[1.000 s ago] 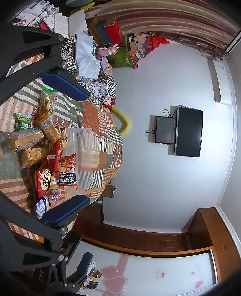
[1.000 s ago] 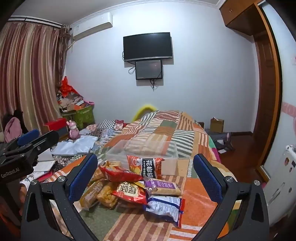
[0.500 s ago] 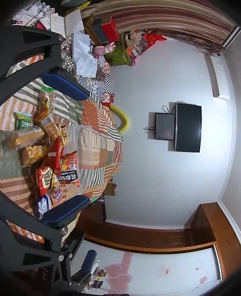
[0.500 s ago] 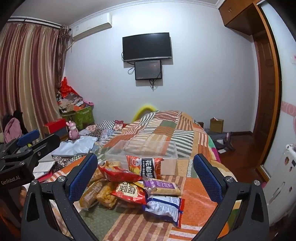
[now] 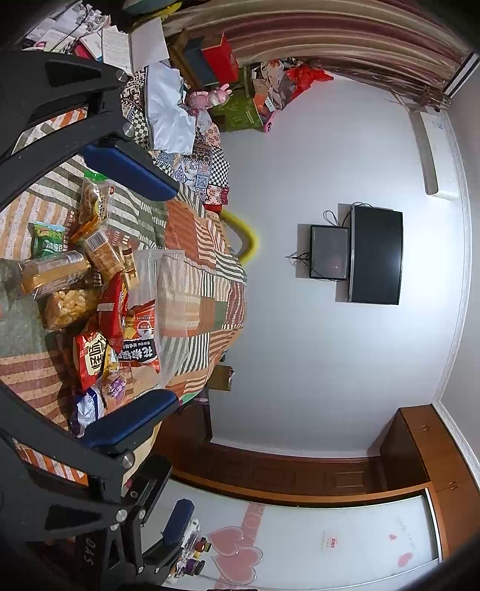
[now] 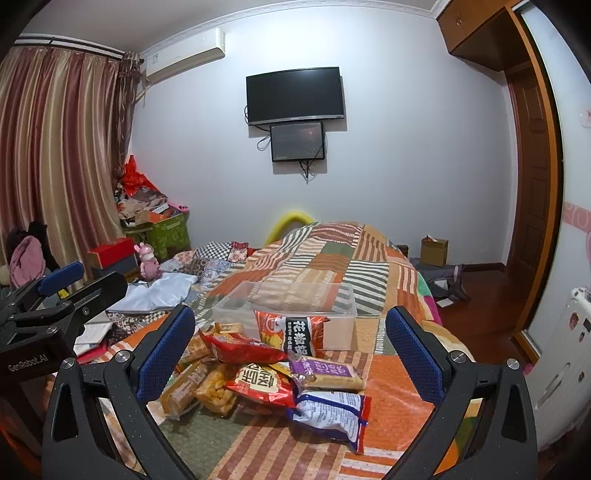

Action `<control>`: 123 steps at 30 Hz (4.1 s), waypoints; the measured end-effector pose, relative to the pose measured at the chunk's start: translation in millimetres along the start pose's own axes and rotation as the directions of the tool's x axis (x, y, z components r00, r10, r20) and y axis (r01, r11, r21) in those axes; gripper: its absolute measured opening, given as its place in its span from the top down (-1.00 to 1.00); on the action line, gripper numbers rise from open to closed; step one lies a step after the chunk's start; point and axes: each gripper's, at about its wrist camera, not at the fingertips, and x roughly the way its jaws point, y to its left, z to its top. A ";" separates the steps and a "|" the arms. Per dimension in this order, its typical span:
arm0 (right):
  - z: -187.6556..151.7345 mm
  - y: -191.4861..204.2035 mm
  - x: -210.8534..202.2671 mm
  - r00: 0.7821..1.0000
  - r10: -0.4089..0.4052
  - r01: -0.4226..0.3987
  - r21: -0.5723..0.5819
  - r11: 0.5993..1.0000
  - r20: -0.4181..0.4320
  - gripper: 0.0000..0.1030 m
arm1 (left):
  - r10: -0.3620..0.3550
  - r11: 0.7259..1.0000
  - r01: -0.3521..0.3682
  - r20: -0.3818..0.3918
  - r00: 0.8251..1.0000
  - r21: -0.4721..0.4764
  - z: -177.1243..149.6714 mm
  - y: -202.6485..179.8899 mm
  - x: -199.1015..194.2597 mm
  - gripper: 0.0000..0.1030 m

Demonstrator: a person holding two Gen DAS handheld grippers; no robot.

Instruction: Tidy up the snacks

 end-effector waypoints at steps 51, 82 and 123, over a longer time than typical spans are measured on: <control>3.1 0.9 -3.7 1.000 0.004 -0.004 0.002 1.000 0.022 -1.00 | -0.001 1.000 0.001 -0.001 1.000 0.002 -1.6 -0.4 -0.9 -1.00; -51.2 -38.9 102.6 0.958 0.010 -0.010 0.002 1.000 -0.287 -1.00 | 0.003 1.000 -0.012 -0.364 0.931 -0.023 -59.4 49.3 139.5 -1.00; -62.6 -45.1 137.6 0.923 0.072 -0.085 -0.017 0.996 -0.378 0.10 | -0.107 0.992 0.123 -0.483 0.869 0.001 -83.1 -11.9 190.2 -0.55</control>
